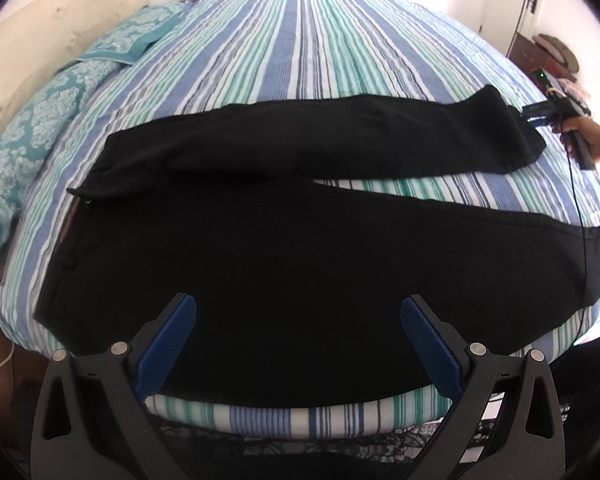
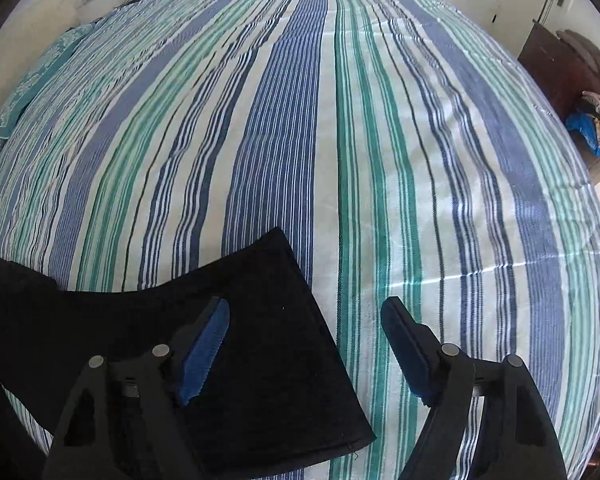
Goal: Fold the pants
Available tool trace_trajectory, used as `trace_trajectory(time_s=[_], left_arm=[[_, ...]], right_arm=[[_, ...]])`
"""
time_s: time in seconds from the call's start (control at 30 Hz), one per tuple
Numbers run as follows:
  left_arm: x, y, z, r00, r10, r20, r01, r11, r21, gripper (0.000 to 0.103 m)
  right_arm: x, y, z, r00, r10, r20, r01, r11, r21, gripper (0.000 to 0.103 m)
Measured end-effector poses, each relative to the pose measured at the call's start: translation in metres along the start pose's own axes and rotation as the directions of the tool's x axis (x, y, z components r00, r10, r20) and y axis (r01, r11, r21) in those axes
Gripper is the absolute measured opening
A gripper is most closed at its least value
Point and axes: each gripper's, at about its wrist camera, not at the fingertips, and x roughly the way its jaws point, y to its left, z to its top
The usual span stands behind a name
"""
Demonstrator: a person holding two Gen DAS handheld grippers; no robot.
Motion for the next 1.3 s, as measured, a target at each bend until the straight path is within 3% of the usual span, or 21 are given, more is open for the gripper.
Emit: trace_trajectory(time_s=[0.03, 0.07, 0.13, 0.23, 0.33, 0.4, 0.43, 0.53, 0.57, 0.6, 0.67, 0.7, 0.77, 0.87, 0.93, 1.03, 1.13, 1.23, 1.3], left_arm=[[0.001, -0.001, 0.000, 1.000, -0.007, -0.005, 0.007, 1.000, 0.003, 0.102], [0.001, -0.003, 0.000, 1.000, -0.015, -0.006, 0.015, 1.000, 0.006, 0.102], [0.000, -0.006, 0.001, 1.000, -0.026, 0.004, 0.026, 1.000, 0.011, 0.102], [-0.005, -0.008, -0.001, 0.998, -0.054, 0.018, 0.054, 0.999, 0.007, 0.102], [-0.011, -0.010, -0.005, 0.996, -0.083, 0.019, 0.082, 0.997, 0.005, 0.102], [-0.014, -0.010, -0.008, 0.996, -0.088, 0.020, 0.088, 0.996, 0.012, 0.102], [-0.016, -0.010, -0.009, 0.996, -0.089, 0.023, 0.089, 0.996, 0.016, 0.102], [-0.020, -0.003, -0.008, 0.995, -0.076, 0.061, 0.075, 0.997, 0.025, 0.102], [-0.018, 0.002, -0.005, 0.994, -0.066, 0.082, 0.065, 0.998, 0.021, 0.102], [-0.015, 0.008, -0.002, 0.993, -0.058, 0.104, 0.058, 0.998, 0.011, 0.102], [-0.003, 0.022, 0.007, 0.988, -0.045, 0.149, 0.049, 0.999, -0.021, 0.102], [0.006, 0.029, 0.012, 0.986, -0.042, 0.164, 0.049, 0.998, -0.042, 0.102], [0.022, 0.044, 0.021, 0.979, -0.041, 0.201, 0.058, 0.995, -0.081, 0.102], [0.043, 0.063, 0.023, 0.976, 0.004, 0.218, 0.023, 0.993, -0.118, 0.102], [0.054, 0.074, 0.019, 0.982, 0.027, 0.185, 0.000, 0.989, -0.147, 0.102], [0.056, 0.089, 0.019, 0.988, -0.033, 0.153, 0.065, 0.976, -0.206, 0.102], [0.048, 0.096, 0.023, 0.982, -0.083, 0.170, 0.121, 0.966, -0.230, 0.102], [0.045, 0.096, 0.027, 0.978, -0.102, 0.180, 0.142, 0.964, -0.223, 0.102], [0.043, 0.098, 0.027, 0.976, -0.117, 0.184, 0.158, 0.962, -0.222, 0.102]], right_arm=[[-0.007, -0.001, -0.003, 1.000, 0.022, 0.012, -0.022, 1.000, -0.008, 0.045], [-0.017, -0.001, -0.006, 1.000, 0.002, 0.021, -0.002, 1.000, -0.024, 0.008], [-0.042, -0.002, -0.017, 0.999, 0.000, 0.033, 0.002, 0.999, -0.048, 0.007], [-0.082, -0.009, -0.046, 0.996, -0.070, 0.047, 0.072, 0.996, -0.051, 0.007], [-0.098, -0.033, -0.078, 0.990, -0.137, 0.016, 0.136, 0.989, 0.048, 0.007], [-0.095, -0.043, -0.094, 0.991, -0.135, -0.006, 0.135, 0.986, 0.095, 0.007], [-0.094, -0.041, -0.099, 0.987, -0.160, -0.006, 0.160, 0.982, 0.101, 0.010], [-0.109, -0.014, -0.096, 0.970, -0.231, 0.075, 0.226, 0.972, 0.069, 0.039], [-0.115, 0.010, -0.090, 0.971, -0.210, 0.117, 0.209, 0.978, 0.025, 0.048], [-0.120, 0.038, -0.081, 0.977, -0.159, 0.143, 0.165, 0.986, -0.028, 0.049], [-0.118, 0.111, -0.061, 0.990, 0.022, 0.136, -0.002, 0.990, -0.142, 0.049], [-0.115, 0.151, -0.051, 0.986, 0.123, 0.113, -0.099, 0.975, -0.199, 0.049], [-0.101, 0.239, -0.033, 0.954, 0.298, 0.038, -0.274, 0.914, -0.298, 0.049], [-0.069, 0.371, -0.011, 0.902, 0.425, -0.074, -0.413, 0.800, -0.434, 0.049], [-0.043, 0.444, 0.004, 0.894, 0.432, -0.123, -0.429, 0.740, -0.517, 0.049], [-0.003, 0.522, 0.028, 0.886, 0.423, -0.189, -0.448, 0.679, -0.581, 0.049], [0.041, 0.567, 0.050, 0.888, 0.376, -0.266, -0.455, 0.634, -0.625, 0.049], [0.068, 0.594, 0.055, 0.860, 0.334, -0.387, -0.511, 0.570, -0.643, 0.049], [0.073, 0.607, 0.052, 0.834, 0.305, -0.460, -0.551, 0.513, -0.658, 0.043]])
